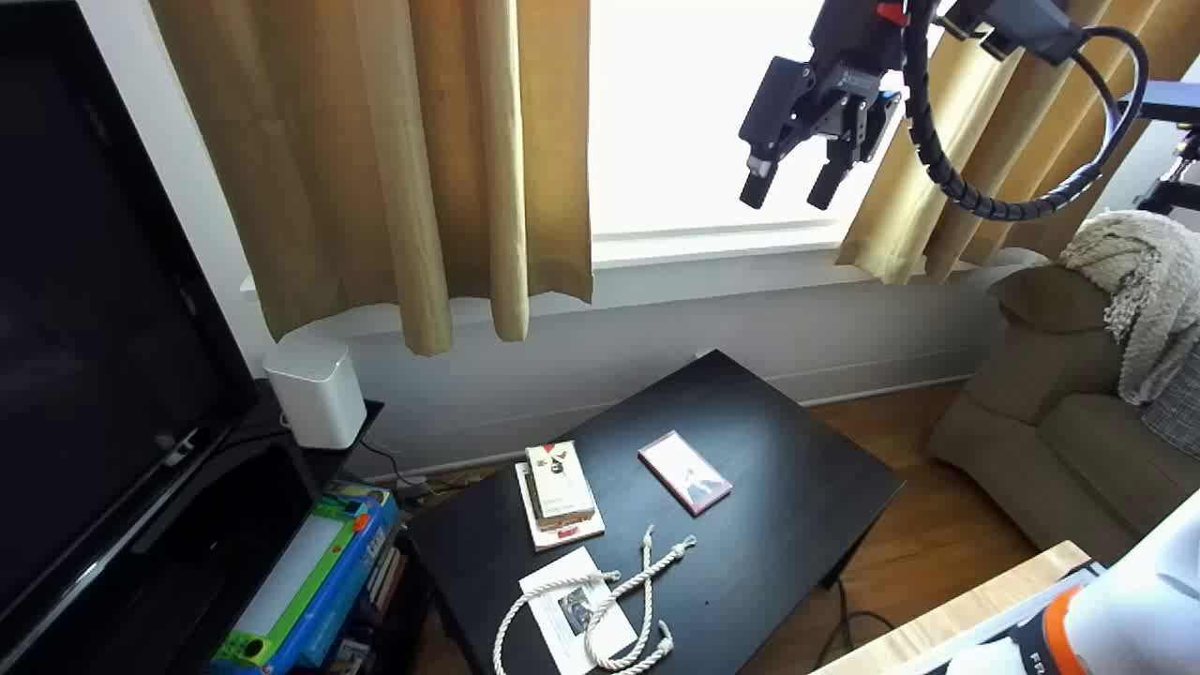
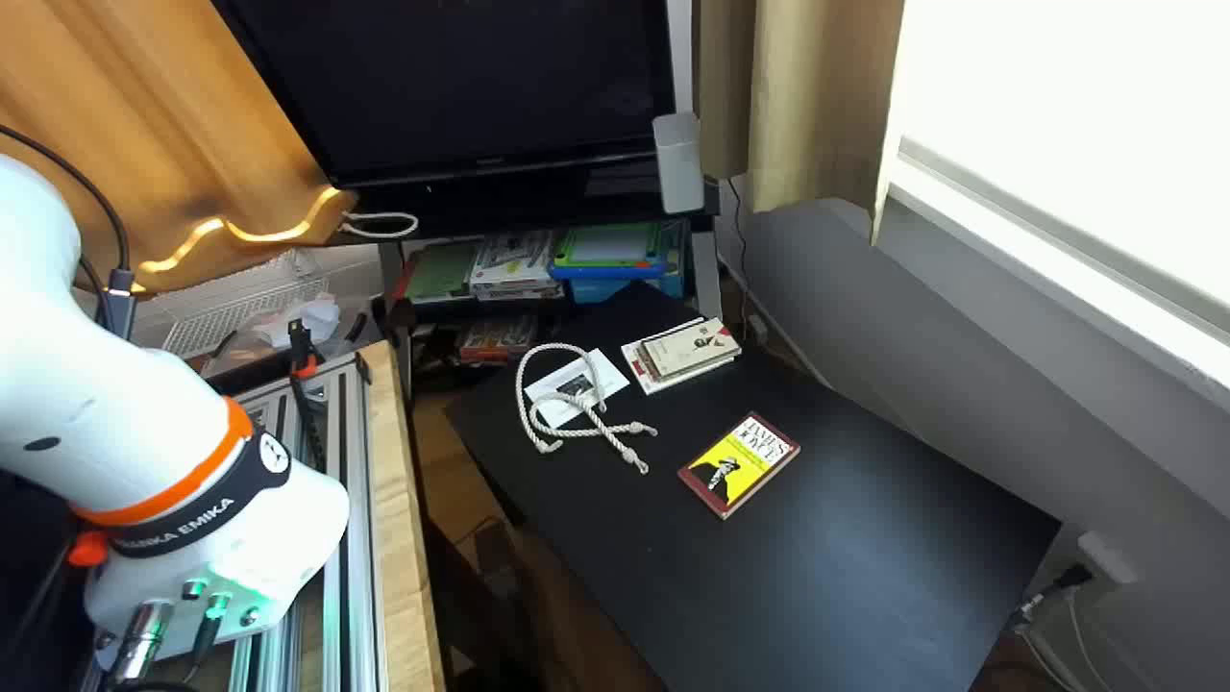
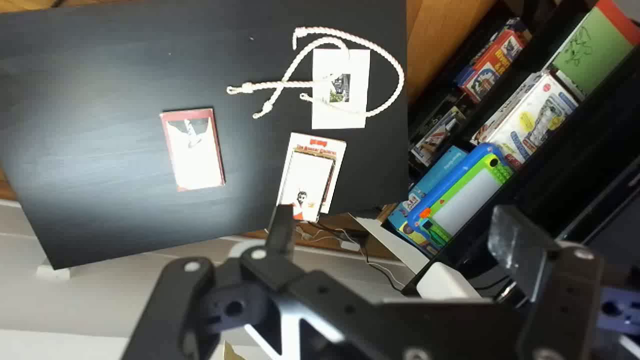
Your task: Rotate the book on the right side of table anticlockwise three times
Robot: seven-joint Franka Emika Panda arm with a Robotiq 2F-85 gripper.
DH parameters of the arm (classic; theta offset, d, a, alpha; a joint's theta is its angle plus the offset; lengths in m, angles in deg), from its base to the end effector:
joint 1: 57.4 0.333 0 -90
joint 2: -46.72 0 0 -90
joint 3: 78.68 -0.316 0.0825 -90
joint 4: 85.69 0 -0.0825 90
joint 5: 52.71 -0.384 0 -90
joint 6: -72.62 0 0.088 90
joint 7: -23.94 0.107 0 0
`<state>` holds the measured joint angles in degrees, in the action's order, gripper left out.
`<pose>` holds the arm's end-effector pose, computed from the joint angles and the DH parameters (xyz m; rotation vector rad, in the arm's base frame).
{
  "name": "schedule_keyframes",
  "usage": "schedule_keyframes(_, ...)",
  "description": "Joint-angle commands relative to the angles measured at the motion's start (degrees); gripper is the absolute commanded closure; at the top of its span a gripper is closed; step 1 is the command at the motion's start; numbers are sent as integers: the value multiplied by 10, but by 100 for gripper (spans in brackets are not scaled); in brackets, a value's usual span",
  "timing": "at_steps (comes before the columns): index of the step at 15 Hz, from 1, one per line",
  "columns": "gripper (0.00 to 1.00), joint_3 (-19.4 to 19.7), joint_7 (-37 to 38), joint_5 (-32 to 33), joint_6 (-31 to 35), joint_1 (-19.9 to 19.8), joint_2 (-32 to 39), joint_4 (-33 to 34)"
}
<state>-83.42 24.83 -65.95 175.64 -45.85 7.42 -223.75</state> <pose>0.3317 0.1223 0.5530 -2.9416 -0.3072 -0.0715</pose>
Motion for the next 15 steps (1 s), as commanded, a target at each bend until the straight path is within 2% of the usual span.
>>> schedule_keyframes(1,0,-7,-5,-5,-3,-10,0,2)
schedule_keyframes(10,0,-7,-5,-5,-3,-10,0,2)
schedule_keyframes(12,0,11,4,-7,-17,-26,32,10)
schedule_keyframes(15,0,48,-51,-28,-3,-34,101,7)
